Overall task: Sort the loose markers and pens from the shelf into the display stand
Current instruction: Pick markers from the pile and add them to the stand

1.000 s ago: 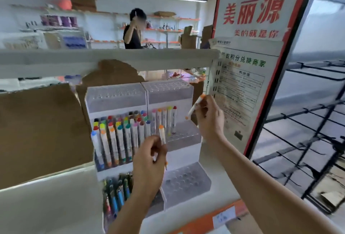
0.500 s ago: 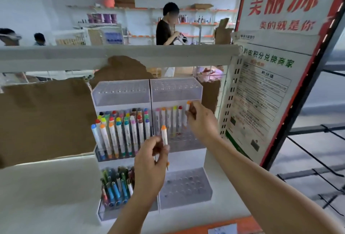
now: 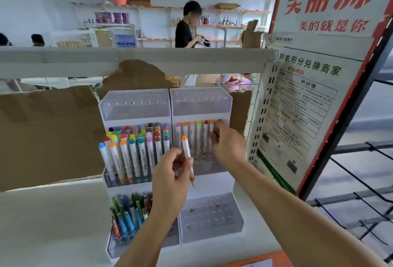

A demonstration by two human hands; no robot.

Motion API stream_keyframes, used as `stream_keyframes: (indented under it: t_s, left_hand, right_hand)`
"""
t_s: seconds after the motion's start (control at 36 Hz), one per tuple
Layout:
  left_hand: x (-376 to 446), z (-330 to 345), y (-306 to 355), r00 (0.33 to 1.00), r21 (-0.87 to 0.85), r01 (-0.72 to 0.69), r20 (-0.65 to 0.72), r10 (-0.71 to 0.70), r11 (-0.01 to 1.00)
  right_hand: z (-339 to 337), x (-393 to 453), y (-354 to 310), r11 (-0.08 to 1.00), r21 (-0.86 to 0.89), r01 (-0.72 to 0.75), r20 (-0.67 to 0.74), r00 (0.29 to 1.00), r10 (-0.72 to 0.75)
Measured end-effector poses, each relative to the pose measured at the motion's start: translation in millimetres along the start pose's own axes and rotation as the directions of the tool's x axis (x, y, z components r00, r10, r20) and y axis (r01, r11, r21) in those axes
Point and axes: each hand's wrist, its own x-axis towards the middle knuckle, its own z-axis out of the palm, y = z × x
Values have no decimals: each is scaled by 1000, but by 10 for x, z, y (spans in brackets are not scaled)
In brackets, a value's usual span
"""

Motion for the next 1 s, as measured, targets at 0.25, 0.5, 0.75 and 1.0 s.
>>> stream_keyframes:
  t_s: [0.25, 0.5, 0.75, 1.0]
  left_hand:
    - [119, 14, 148, 996, 27, -83, -20, 84, 996]
    - [218, 83, 227, 995, -54, -101, 3, 102, 993]
    - [89, 35, 105, 998, -23, -61, 16, 61, 998]
    - [102, 23, 69, 999, 0, -49, 14, 49, 999]
  right_hand:
    - [-22, -133, -60, 868, 456, 195, -243, 966, -89]
    - [-327, -217, -216, 739, 650, 174, -199, 978, -55]
    - [-425, 206, 189, 935, 311, 167, -401, 915, -30]
    - [-166, 180, 208, 934, 335, 127, -162, 984, -76]
